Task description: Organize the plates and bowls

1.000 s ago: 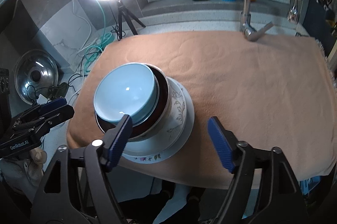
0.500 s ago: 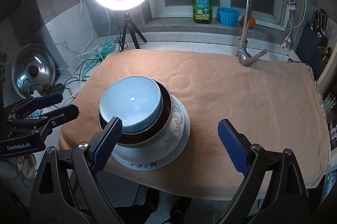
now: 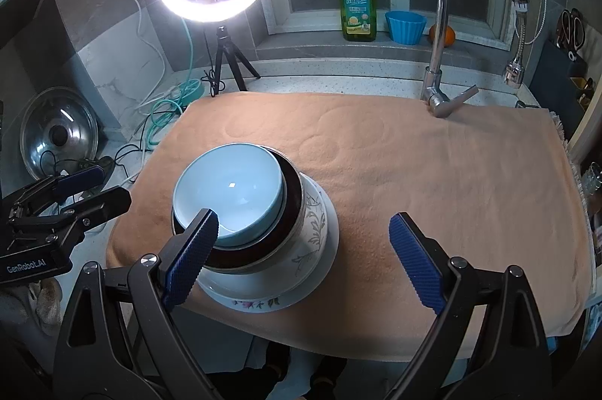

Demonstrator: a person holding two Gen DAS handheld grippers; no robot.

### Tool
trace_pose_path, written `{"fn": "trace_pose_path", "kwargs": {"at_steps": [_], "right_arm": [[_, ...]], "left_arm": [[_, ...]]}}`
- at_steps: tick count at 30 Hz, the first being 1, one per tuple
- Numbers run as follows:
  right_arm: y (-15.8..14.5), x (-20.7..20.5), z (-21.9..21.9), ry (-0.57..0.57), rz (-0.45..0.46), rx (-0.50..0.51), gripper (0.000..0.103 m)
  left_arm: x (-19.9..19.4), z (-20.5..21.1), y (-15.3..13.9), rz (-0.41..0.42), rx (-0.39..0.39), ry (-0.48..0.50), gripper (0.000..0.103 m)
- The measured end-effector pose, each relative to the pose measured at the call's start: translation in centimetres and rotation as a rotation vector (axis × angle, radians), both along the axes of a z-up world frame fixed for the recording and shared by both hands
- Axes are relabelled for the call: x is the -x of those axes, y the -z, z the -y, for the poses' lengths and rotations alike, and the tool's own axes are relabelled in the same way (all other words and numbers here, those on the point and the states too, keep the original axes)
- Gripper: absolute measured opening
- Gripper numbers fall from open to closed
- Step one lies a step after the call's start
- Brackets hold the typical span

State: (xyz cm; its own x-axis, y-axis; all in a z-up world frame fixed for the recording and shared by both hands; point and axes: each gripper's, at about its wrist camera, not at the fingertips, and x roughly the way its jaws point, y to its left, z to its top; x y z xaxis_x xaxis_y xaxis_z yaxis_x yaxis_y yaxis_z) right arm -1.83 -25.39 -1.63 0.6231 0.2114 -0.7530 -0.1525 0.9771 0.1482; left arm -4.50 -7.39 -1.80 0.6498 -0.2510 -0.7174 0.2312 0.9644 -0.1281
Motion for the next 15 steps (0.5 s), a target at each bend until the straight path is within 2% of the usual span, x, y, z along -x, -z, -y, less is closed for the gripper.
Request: {"fn": "trace_pose_path", "kwargs": {"at_steps": [15], "right_arm": [[0.64,-0.68,0.04,0.003,-0.015,0.005,0.094]], "left_arm": [[-0.52,0.28,0.09,-0.018,0.013,0.001,0.077]]}}
